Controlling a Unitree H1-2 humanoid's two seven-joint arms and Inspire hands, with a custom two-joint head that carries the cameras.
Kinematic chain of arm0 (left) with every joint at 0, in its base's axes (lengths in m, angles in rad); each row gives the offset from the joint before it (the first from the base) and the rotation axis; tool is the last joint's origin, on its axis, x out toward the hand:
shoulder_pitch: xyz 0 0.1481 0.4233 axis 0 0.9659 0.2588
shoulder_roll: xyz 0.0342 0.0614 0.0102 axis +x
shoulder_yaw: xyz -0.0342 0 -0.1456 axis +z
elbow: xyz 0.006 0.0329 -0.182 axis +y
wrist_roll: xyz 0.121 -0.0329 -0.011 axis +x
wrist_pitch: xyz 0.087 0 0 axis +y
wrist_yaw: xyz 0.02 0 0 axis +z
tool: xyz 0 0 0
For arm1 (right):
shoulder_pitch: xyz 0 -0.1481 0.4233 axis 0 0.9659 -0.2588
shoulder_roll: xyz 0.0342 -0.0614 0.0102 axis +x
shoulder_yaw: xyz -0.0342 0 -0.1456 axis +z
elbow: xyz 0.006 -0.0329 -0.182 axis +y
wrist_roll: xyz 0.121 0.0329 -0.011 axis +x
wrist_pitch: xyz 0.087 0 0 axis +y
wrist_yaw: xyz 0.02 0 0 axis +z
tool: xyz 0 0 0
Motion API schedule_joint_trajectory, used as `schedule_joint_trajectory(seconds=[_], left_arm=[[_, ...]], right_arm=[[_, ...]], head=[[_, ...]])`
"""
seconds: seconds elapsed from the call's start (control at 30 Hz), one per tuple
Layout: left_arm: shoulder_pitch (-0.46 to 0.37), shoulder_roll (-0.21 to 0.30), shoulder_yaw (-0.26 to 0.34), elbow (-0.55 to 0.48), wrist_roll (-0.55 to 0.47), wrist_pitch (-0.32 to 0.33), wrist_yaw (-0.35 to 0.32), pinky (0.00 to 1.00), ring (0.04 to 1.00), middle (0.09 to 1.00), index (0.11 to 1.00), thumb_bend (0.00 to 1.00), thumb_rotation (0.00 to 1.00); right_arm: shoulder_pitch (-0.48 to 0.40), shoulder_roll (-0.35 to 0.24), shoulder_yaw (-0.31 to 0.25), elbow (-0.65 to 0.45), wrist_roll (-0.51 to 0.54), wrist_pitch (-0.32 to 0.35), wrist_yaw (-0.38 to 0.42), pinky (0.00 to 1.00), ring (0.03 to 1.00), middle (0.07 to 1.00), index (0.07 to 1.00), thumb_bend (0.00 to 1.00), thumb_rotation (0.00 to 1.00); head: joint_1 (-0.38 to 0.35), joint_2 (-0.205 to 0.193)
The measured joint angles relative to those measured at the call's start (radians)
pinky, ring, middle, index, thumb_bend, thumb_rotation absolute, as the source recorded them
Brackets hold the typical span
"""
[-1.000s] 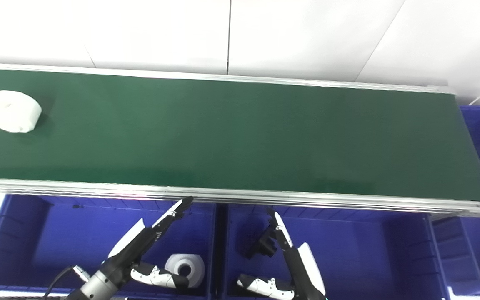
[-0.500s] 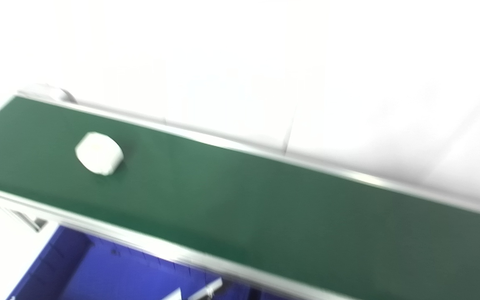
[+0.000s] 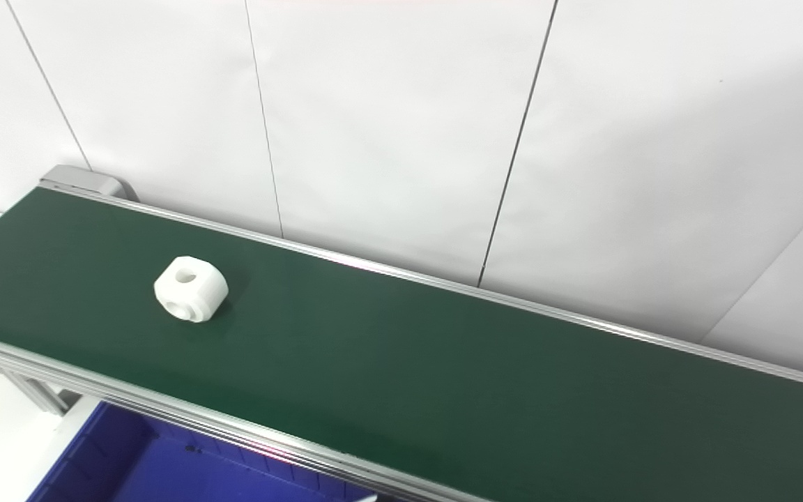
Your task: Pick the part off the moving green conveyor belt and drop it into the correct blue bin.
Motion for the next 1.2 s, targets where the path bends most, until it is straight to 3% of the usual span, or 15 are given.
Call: schedule_joint_trajectory(seconds=[0.13, 0.2, 0.33, 0.5, 0.63, 0.8, 1.03, 1.2], left_arm=[[0.023, -0.002, 0.041, -0.151, 0.001, 0.001, 0.018, 0.81, 0.913, 0.952, 0.927, 0.83, 0.52], [0.017, -0.002, 0.067, -0.221, -0.005, 0.0, 0.015, 0.82, 0.92, 0.957, 0.936, 0.84, 0.52], [-0.033, 0.0, 0.123, -0.284, -0.005, 0.013, -0.006, 0.84, 0.933, 0.972, 0.961, 0.84, 0.54], [-0.114, 0.035, 0.194, -0.381, -0.019, 0.077, -0.055, 0.88, 0.96, 0.986, 0.977, 0.87, 0.54], [-0.162, 0.045, 0.228, -0.381, -0.047, 0.121, -0.086, 0.92, 0.987, 0.998, 0.994, 0.89, 0.53], [-0.227, 0.061, 0.266, -0.382, -0.058, 0.207, -0.126, 0.99, 1.0, 1.0, 1.0, 0.82, 0.51], [-0.36, 0.074, 0.305, -0.329, -0.021, 0.292, -0.155, 0.97, 1.0, 1.0, 1.0, 0.78, 0.43], [-0.441, 0.122, 0.323, -0.281, 0.002, 0.34, -0.186, 0.97, 1.0, 1.0, 1.0, 0.78, 0.38]], right_arm=[[0.0, 0.0, 0.0, -0.001, 0.0, 0.0, 0.0, 0.92, 0.985, 1.0, 1.0, 0.88, 0.54], [-0.001, 0.0, 0.0, -0.001, -0.001, 0.0, 0.0, 0.94, 0.993, 1.0, 1.0, 0.87, 0.54], [-0.009, 0.002, 0.001, -0.003, -0.004, 0.0, 0.001, 0.98, 1.0, 1.0, 1.0, 0.88, 0.55], [-0.012, 0.008, 0.003, -0.003, -0.031, 0.0, 0.0, 0.95, 0.99, 1.0, 1.0, 0.88, 0.57], [-0.018, 0.017, 0.004, -0.003, -0.036, 0.0, 0.0, 0.93, 0.981, 1.0, 1.0, 0.88, 0.56], [-0.02, 0.02, 0.001, -0.025, -0.027, 0.002, 0.001, 0.93, 0.977, 0.999, 1.0, 0.89, 0.56], [-0.022, 0.019, -0.004, -0.052, 0.008, 0.005, 0.034, 0.95, 0.985, 1.0, 1.0, 0.86, 0.54], [-0.022, 0.018, -0.01, -0.052, 0.017, 0.005, 0.038, 0.96, 0.983, 1.0, 1.0, 0.85, 0.55]], head=[[-0.008, 0.002], [-0.012, 0.002], [-0.032, 0.011], [-0.092, 0.049], [-0.115, 0.064], [-0.104, 0.143], [-0.1, 0.189], [-0.097, 0.206]])
